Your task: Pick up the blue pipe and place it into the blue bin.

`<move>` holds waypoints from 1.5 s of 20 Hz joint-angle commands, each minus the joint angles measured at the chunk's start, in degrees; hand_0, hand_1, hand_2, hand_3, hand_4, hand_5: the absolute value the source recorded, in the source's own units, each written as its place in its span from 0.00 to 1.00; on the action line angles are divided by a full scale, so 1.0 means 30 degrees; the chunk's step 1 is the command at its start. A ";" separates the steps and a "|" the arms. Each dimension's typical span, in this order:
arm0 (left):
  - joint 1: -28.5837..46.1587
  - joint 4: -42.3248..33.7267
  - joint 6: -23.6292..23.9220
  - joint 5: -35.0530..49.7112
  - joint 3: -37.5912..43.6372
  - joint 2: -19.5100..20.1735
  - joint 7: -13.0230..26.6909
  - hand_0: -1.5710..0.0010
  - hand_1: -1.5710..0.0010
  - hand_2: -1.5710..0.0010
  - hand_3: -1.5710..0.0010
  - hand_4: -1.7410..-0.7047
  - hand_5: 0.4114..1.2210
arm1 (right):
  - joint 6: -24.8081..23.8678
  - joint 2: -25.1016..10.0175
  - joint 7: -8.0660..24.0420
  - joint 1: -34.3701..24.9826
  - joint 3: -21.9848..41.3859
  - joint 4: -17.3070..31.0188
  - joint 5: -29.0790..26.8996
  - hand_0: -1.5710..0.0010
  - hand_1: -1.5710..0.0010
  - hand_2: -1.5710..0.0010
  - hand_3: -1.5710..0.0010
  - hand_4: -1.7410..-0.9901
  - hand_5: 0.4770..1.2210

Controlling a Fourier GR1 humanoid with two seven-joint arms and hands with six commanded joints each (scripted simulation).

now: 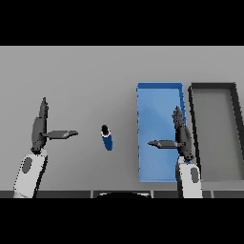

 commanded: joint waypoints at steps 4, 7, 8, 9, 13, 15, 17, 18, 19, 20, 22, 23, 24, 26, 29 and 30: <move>-0.0420 0.0325 0.0034 -0.0049 -0.0010 -0.0121 0.0055 1.00 1.00 1.00 1.00 0.75 0.23 | -0.0008 -0.0120 0.0194 -0.0428 -0.0200 0.0329 -0.0099 1.00 1.00 1.00 1.00 0.71 0.16; -0.0614 0.0360 -0.2268 -0.0200 -0.0725 0.1234 -0.0644 1.00 1.00 1.00 1.00 0.75 0.23 | 0.0427 -0.1601 -0.0697 -0.0498 0.0379 0.0031 0.1338 1.00 1.00 1.00 1.00 0.71 0.16; -0.0625 0.0638 -0.3996 -0.0049 -0.0933 0.2217 -0.1294 1.00 1.00 1.00 1.00 0.75 0.23 | 0.0678 -0.2264 -0.1349 -0.0246 0.0970 -0.0257 0.2322 1.00 1.00 1.00 1.00 0.71 0.15; -0.0699 0.0867 -0.5092 0.0073 -0.1032 0.2807 -0.1624 1.00 1.00 1.00 1.00 0.74 0.23 | 0.0754 -0.2674 -0.1621 0.0102 0.1314 -0.0681 0.2951 1.00 1.00 1.00 1.00 0.72 0.15; -0.0810 0.1348 -0.6477 -0.0101 -0.1441 0.3237 -0.2409 1.00 1.00 1.00 1.00 0.75 0.23 | 0.1020 -0.3087 -0.1469 0.0457 0.1948 -0.1267 0.3753 1.00 1.00 1.00 1.00 0.73 0.15; -0.0357 0.0506 -0.7058 -0.0046 -0.1710 0.3550 -0.3164 1.00 1.00 1.00 1.00 0.75 0.22 | 0.0891 -0.3107 -0.1160 0.0364 0.2023 -0.1101 0.4045 1.00 1.00 1.00 1.00 0.74 0.14; 0.0196 -0.0586 -0.7893 0.0176 -0.2207 0.3921 -0.3254 1.00 1.00 1.00 1.00 0.74 0.21 | 0.0927 -0.3015 -0.1052 0.0136 0.1812 -0.0956 0.3669 1.00 1.00 1.00 1.00 0.74 0.14; 0.0637 -0.1255 -0.8315 0.0143 -0.2546 0.4227 -0.3243 1.00 1.00 1.00 1.00 0.73 0.21 | 0.1033 -0.3064 -0.1085 0.0178 0.1816 -0.1228 0.3541 1.00 1.00 1.00 1.00 0.73 0.14; 0.0593 -0.1756 -0.8580 0.0157 -0.2844 0.4411 -0.2680 1.00 1.00 1.00 1.00 0.73 0.19 | 0.0991 -0.2950 -0.1021 0.0086 0.1952 -0.1275 0.3647 1.00 1.00 1.00 1.00 0.72 0.14; 0.0720 -0.2603 -0.8675 0.0030 -0.3302 0.4545 -0.2036 1.00 1.00 1.00 1.00 0.72 0.17 | 0.1182 -0.2924 -0.0876 0.0134 0.2010 -0.1274 0.3519 1.00 1.00 1.00 1.00 0.71 0.14; 0.1137 -0.3600 -0.8945 -0.0381 -0.4308 0.4583 -0.0721 1.00 1.00 1.00 1.00 0.70 0.12 | 0.1251 -0.2913 -0.1062 0.0220 0.1906 -0.1282 0.3305 1.00 1.00 1.00 1.00 0.69 0.14; 0.0720 -0.3520 -0.9170 -0.0419 -0.4599 0.4486 0.0055 1.00 1.00 1.00 1.00 0.68 0.10 | 0.1141 -0.2836 -0.0812 0.0139 0.1938 -0.1362 0.3385 1.00 1.00 1.00 1.00 0.68 0.13; 0.0639 -0.3782 -0.9253 -0.0434 -0.4925 0.4304 0.0453 1.00 1.00 1.00 1.00 0.67 0.09 | 0.1200 -0.2909 -0.0845 0.0057 0.1852 -0.1251 0.3311 1.00 1.00 1.00 1.00 0.68 0.13; 0.0712 -0.3977 -0.9511 -0.1082 -0.5733 0.4023 0.0461 1.00 1.00 1.00 1.00 0.64 0.07 | 0.1131 -0.2926 -0.0966 0.0129 0.1954 -0.1501 0.3469 1.00 1.00 1.00 1.00 0.70 0.13; 0.0422 -0.3431 -0.9426 -0.2096 -0.6703 0.2921 0.0358 1.00 1.00 1.00 1.00 0.61 0.06 | 0.1210 -0.2968 -0.0877 0.0365 0.1914 -0.1529 0.3397 1.00 1.00 1.00 1.00 0.70 0.13; 0.0276 -0.3241 -0.9431 -0.2228 -0.6782 0.2685 0.0000 1.00 1.00 1.00 1.00 0.60 0.07 | 0.1179 -0.2951 -0.0979 0.0413 0.1940 -0.1476 0.3469 1.00 1.00 1.00 1.00 0.71 0.13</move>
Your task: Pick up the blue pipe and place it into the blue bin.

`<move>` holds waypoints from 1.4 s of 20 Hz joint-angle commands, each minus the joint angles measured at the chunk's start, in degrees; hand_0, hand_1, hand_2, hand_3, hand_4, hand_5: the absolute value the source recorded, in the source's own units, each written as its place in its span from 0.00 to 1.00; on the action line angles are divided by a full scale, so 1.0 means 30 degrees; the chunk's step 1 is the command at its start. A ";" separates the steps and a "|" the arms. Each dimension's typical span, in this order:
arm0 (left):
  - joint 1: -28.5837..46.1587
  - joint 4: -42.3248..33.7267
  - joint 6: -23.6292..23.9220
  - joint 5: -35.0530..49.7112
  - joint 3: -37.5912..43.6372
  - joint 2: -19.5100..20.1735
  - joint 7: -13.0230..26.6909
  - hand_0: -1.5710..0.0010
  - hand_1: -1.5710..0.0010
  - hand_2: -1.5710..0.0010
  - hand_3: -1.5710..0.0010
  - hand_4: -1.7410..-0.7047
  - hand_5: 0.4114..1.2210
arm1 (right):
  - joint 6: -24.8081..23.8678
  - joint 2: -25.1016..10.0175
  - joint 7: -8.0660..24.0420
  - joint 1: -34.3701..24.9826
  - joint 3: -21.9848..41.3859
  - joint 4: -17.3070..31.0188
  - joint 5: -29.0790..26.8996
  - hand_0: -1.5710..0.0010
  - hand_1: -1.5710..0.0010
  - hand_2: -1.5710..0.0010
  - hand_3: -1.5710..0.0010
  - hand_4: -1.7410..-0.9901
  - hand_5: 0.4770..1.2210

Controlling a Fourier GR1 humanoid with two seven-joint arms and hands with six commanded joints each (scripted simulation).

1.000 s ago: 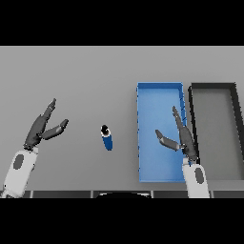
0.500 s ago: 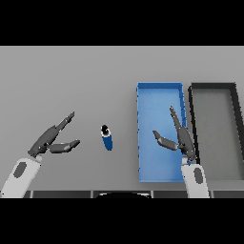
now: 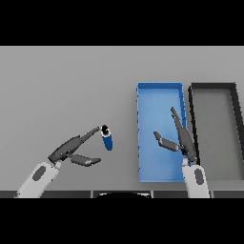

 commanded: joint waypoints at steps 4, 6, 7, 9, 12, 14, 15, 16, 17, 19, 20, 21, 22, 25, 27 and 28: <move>-0.1103 0.1446 0.0423 -0.0571 -0.0446 -0.1866 -0.0573 1.00 1.00 1.00 1.00 0.57 0.09 | 0.0193 0.0066 0.0140 -0.0020 -0.0116 -0.0061 -0.0382 1.00 1.00 1.00 1.00 0.71 0.11; -0.1422 0.2339 0.0736 -0.0861 -0.0636 -0.2775 -0.0506 1.00 1.00 1.00 1.00 0.59 0.09 | 0.0156 0.0075 0.0079 0.0066 -0.0095 -0.0116 -0.0315 1.00 1.00 1.00 1.00 0.71 0.10; -0.1413 0.2582 0.0918 -0.0877 -0.0676 -0.3185 -0.0584 1.00 1.00 1.00 1.00 0.59 0.09 | 0.0114 -0.0023 0.0095 -0.0041 -0.0237 -0.0052 -0.0356 1.00 1.00 1.00 1.00 0.71 0.10; -0.1602 0.3253 0.1015 -0.0811 -0.0651 -0.3823 -0.0856 1.00 1.00 1.00 1.00 0.59 0.10 | 0.0185 0.0024 0.0192 -0.0065 -0.0162 -0.0193 -0.0410 1.00 1.00 1.00 1.00 0.72 0.10; -0.1907 0.4559 0.1389 -0.1316 -0.0763 -0.4642 -0.1252 1.00 1.00 1.00 1.00 0.60 0.10 | 0.0224 0.0033 0.0113 -0.0128 -0.0322 0.0118 -0.0590 1.00 1.00 1.00 1.00 0.72 0.10; -0.2107 0.5539 0.1798 -0.1867 -0.0840 -0.5166 -0.1955 1.00 1.00 1.00 1.00 0.62 0.12 | 0.0243 -0.0037 -0.0228 0.0108 -0.0260 0.0028 -0.0466 1.00 1.00 1.00 1.00 0.72 0.09; -0.2232 0.5743 0.1830 -0.1899 -0.0896 -0.5466 -0.2198 1.00 1.00 0.98 1.00 0.62 0.13 | 0.0259 -0.0205 -0.0034 0.0017 -0.0397 0.0061 -0.0503 1.00 1.00 1.00 1.00 0.73 0.10; -0.2421 0.6045 0.1692 -0.1592 -0.0771 -0.5824 -0.2521 1.00 1.00 0.97 0.99 0.60 0.16 | 0.0264 -0.0127 -0.0101 0.0283 -0.0336 0.0001 -0.0501 1.00 1.00 1.00 1.00 0.73 0.10; -0.2624 0.6170 0.1540 -0.1237 -0.0631 -0.6086 -0.2493 1.00 1.00 0.94 0.97 0.58 0.19 | 0.0277 -0.0154 -0.0084 0.0211 -0.0338 0.0196 -0.0432 1.00 1.00 1.00 1.00 0.74 0.10; -0.2572 0.6214 0.1042 -0.0120 -0.0299 -0.6495 -0.2207 1.00 0.92 0.83 0.87 0.51 0.28 | 0.0199 -0.0077 -0.0210 0.0064 -0.0213 0.0191 -0.0267 1.00 1.00 1.00 1.00 0.74 0.11; -0.2428 0.6085 0.0884 0.0165 -0.0313 -0.6658 -0.2311 0.97 0.84 0.73 0.78 0.46 0.33 | 0.0257 -0.0112 -0.0302 0.0135 -0.0310 0.0041 -0.0450 1.00 1.00 1.00 1.00 0.73 0.11; -0.2447 0.5961 0.0826 0.0512 -0.0198 -0.6825 -0.2289 0.89 0.74 0.63 0.62 0.42 0.46 | 0.0205 -0.0067 -0.0266 0.0298 -0.0258 -0.0043 -0.0385 1.00 1.00 1.00 1.00 0.73 0.11; -0.2510 0.6301 0.0897 0.0549 -0.0201 -0.7160 -0.2216 0.73 0.59 0.51 0.51 0.35 0.57 | 0.0265 -0.0231 -0.0227 0.0216 -0.0422 -0.0172 -0.0542 1.00 1.00 1.00 1.00 0.73 0.11; -0.2269 0.5962 0.1094 0.0132 -0.0447 -0.7398 -0.2485 0.38 0.30 0.26 0.29 0.18 0.78 | 0.0144 -0.0099 0.0194 0.0178 -0.0277 -0.0095 -0.0329 1.00 1.00 1.00 1.00 0.74 0.11; -0.2114 0.5635 0.1175 0.0132 -0.0722 -0.7304 -0.2674 0.24 0.19 0.17 0.20 0.12 0.86 | 0.0124 -0.0056 0.0403 0.0047 -0.0177 -0.0053 -0.0203 1.00 1.00 1.00 1.00 0.75 0.11; -0.2145 0.5700 0.1417 -0.0179 -0.0907 -0.7353 -0.2694 0.19 0.15 0.13 0.16 0.15 0.89 | 0.0135 -0.0157 0.0375 -0.0035 -0.0211 0.0013 -0.0155 1.00 1.00 1.00 1.00 0.75 0.11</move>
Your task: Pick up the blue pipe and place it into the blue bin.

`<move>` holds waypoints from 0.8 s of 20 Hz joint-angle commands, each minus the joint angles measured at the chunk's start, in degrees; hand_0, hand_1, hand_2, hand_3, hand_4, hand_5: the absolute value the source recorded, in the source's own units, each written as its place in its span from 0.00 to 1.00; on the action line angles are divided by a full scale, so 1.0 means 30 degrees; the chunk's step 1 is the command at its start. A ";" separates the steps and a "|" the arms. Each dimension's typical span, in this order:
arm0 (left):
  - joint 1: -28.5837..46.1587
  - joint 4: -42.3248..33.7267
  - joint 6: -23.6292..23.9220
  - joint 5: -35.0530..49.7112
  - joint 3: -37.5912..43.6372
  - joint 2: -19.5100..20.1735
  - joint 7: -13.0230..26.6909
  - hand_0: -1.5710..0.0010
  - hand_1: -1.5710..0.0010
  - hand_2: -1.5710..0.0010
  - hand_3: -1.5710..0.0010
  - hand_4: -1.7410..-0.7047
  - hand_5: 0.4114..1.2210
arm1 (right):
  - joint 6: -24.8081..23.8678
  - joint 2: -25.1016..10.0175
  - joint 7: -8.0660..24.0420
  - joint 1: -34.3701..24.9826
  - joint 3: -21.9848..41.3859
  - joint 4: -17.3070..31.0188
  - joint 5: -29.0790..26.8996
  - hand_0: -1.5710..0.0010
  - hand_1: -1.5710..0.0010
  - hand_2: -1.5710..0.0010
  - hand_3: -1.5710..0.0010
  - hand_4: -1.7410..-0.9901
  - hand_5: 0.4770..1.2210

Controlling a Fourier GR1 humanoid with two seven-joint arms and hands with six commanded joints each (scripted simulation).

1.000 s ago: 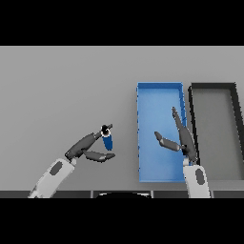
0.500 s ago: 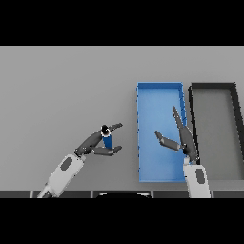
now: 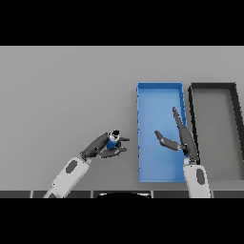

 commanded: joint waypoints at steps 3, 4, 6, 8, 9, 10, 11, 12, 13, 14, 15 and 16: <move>-0.0043 0.0094 0.0404 -0.0476 -0.0214 -0.0073 -0.0685 0.10 0.08 0.07 0.08 0.21 0.94 | -0.0071 0.0185 -0.0411 0.0155 0.0052 0.0276 0.0049 1.00 1.00 1.00 1.00 0.76 0.11; -0.0170 -0.0043 0.0522 -0.0620 -0.0158 -0.0138 -0.0678 0.08 0.06 0.05 0.07 0.22 0.95 | -0.0144 0.0163 -0.0396 0.0092 0.0022 0.0248 0.0102 1.00 1.00 1.00 1.00 0.76 0.11; 0.0005 -0.0458 0.0491 -0.0657 -0.0104 -0.0309 -0.1090 0.05 0.04 0.03 0.04 0.24 0.97 | -0.0068 0.0000 -0.0312 0.0050 -0.0149 0.0261 -0.0058 1.00 1.00 1.00 1.00 0.77 0.10; -0.0132 -0.1307 0.0573 -0.0529 -0.0015 -0.0833 -0.1708 0.03 0.03 0.02 0.03 0.25 0.98 | -0.0029 -0.0099 -0.0395 0.0105 -0.0181 0.0316 -0.0022 1.00 1.00 1.00 1.00 0.78 0.10; -0.0234 -0.1642 0.0519 -0.0372 0.0106 -0.0941 -0.1721 0.03 0.02 0.02 0.02 0.25 0.98 | -0.0061 0.0021 -0.0384 0.0046 -0.0051 0.0447 0.0105 1.00 1.00 1.00 1.00 0.79 0.10; -0.0517 -0.1980 0.0486 -0.0377 0.0142 -0.1046 -0.1488 0.02 0.02 0.01 0.02 0.25 0.99 | -0.0132 -0.0093 -0.0487 -0.0025 -0.0090 0.0355 0.0218 1.00 1.00 1.00 1.00 0.80 0.10; -0.0319 -0.2415 0.0435 -0.0383 0.0129 -0.0912 -0.1315 0.02 0.01 0.01 0.01 0.25 0.99 | -0.0225 0.0029 -0.0388 -0.0089 0.0035 0.0419 0.0371 1.00 1.00 1.00 1.00 0.80 0.10; -0.0468 -0.2582 0.0513 -0.0571 0.0025 -0.1134 -0.0873 0.01 0.01 0.01 0.01 0.26 0.99 | -0.0117 -0.0053 -0.0292 -0.0091 -0.0015 0.0287 0.0256 1.00 1.00 1.00 1.00 0.80 0.11; -0.0934 -0.2703 0.0566 -0.0593 0.0190 -0.1319 -0.0444 0.01 0.01 0.01 0.01 0.26 0.99 | -0.0132 -0.0102 -0.0311 -0.0161 0.0014 0.0239 0.0344 1.00 1.00 1.00 1.00 0.81 0.11; -0.1064 -0.3014 0.0516 -0.0617 0.0204 -0.1337 -0.0111 0.01 0.01 0.01 0.01 0.26 1.00 | -0.0181 -0.0194 -0.0287 -0.0111 -0.0005 0.0192 0.0448 1.00 1.00 1.00 1.00 0.81 0.11; -0.1196 -0.2946 0.0357 -0.0655 0.0260 -0.1356 0.0100 0.01 0.01 0.00 0.01 0.26 1.00 | -0.0148 -0.0206 -0.0514 0.0290 0.0105 -0.0076 0.0522 1.00 1.00 1.00 1.00 0.82 0.12; -0.1223 -0.2993 0.0173 -0.0666 0.0291 -0.1350 0.0292 0.01 0.00 0.00 0.00 0.26 1.00 | -0.0126 -0.0144 -0.0448 0.0263 0.0074 -0.0050 0.0418 1.00 1.00 1.00 1.00 0.82 0.12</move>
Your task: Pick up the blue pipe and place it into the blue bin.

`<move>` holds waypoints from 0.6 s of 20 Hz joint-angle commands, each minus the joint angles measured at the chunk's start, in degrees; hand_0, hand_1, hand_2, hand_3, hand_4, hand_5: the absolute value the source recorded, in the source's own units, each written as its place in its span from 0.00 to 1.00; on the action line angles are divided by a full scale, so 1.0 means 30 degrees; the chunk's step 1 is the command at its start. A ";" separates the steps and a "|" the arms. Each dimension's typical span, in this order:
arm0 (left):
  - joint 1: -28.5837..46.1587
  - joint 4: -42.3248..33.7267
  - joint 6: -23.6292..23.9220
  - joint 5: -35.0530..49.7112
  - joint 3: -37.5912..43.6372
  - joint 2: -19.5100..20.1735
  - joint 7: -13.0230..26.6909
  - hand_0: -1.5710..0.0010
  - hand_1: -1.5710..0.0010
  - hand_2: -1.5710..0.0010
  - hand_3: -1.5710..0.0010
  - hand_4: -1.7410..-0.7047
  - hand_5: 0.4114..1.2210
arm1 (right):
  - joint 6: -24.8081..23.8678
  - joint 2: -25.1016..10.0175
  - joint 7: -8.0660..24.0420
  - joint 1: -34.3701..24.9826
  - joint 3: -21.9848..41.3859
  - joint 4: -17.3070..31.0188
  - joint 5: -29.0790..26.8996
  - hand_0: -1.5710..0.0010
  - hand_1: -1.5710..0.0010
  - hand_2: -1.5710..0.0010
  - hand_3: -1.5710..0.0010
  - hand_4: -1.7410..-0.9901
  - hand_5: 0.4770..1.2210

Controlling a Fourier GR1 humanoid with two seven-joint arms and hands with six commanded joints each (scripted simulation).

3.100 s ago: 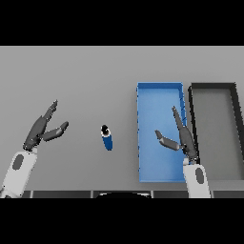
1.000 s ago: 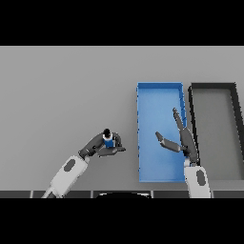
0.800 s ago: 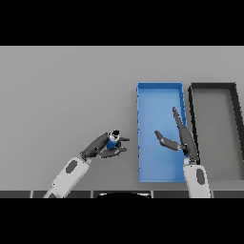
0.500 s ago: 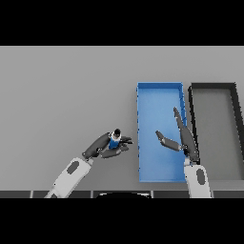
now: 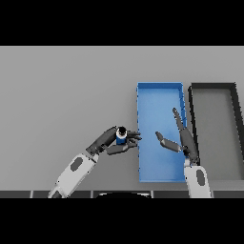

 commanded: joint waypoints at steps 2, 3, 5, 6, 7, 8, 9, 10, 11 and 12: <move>-0.0168 -0.0253 -0.0289 0.0011 0.0058 -0.0039 0.0360 0.00 0.00 0.00 0.00 0.26 1.00 | -0.0126 -0.0134 0.0049 -0.0141 -0.0184 0.0320 0.0081 1.00 1.00 1.00 1.00 0.82 0.13; -0.0258 -0.0354 -0.0436 -0.0016 0.0050 -0.0138 0.0441 0.00 0.00 0.00 0.00 0.26 1.00 | -0.0107 -0.0087 0.0075 -0.0118 -0.0161 0.0385 0.0063 1.00 1.00 1.00 1.00 0.82 0.13; -0.0188 -0.0460 -0.0835 0.0120 0.0181 -0.0118 0.0504 0.00 0.00 0.00 0.00 0.26 1.00 | -0.0807 0.0456 -0.0398 0.0910 0.0068 -0.0254 0.0492 1.00 1.00 1.00 1.00 0.82 0.14; -0.0261 -0.0337 -0.0664 0.0010 0.0343 -0.0239 0.0740 0.00 0.00 0.00 0.00 0.26 1.00 | -0.1354 0.0844 -0.0537 0.1637 0.0210 -0.0754 0.0830 1.00 1.00 1.00 1.00 0.82 0.14; -0.0312 -0.0172 -0.0688 -0.0067 0.0438 -0.0355 0.0800 0.00 0.00 0.00 0.00 0.26 1.00 | -0.1965 0.1277 -0.0634 0.2444 0.0370 -0.1309 0.1221 1.00 1.00 1.00 1.00 0.83 0.14; -0.0077 -0.0235 -0.0830 -0.0126 0.0443 -0.0279 0.0655 0.00 0.00 0.00 0.00 0.26 1.00 | -0.2612 0.1739 -0.0723 0.3313 0.0542 -0.1882 0.1647 1.00 1.00 1.00 1.00 0.82 0.14; -0.0155 -0.0206 -0.0873 -0.0272 0.0486 -0.0336 0.0589 0.00 0.00 0.00 0.00 0.26 1.00 | -0.3336 0.2324 -0.0729 0.4193 0.0808 -0.2379 0.2198 1.00 1.00 1.00 1.00 0.81 0.14; -0.0017 -0.0292 -0.1009 -0.0263 0.0435 -0.0441 0.0598 0.00 0.00 0.00 0.00 0.26 1.00 | -0.3713 0.2588 -0.0516 0.4560 0.0782 -0.2558 0.2344 1.00 1.00 1.00 1.00 0.78 0.14; 0.0004 -0.0383 -0.1023 -0.0381 0.0420 -0.0539 0.0660 0.00 0.00 0.00 0.00 0.26 1.00 | -0.3926 0.2632 -0.0684 0.5065 0.0760 -0.3136 0.2407 1.00 1.00 1.00 1.00 0.74 0.14; 0.0165 -0.0402 -0.1098 -0.0575 0.0383 -0.0519 0.0489 0.00 0.00 0.00 0.00 0.26 1.00 | -0.4202 0.2866 -0.0456 0.5090 0.0878 -0.3180 0.2687 1.00 1.00 1.00 1.00 0.73 0.13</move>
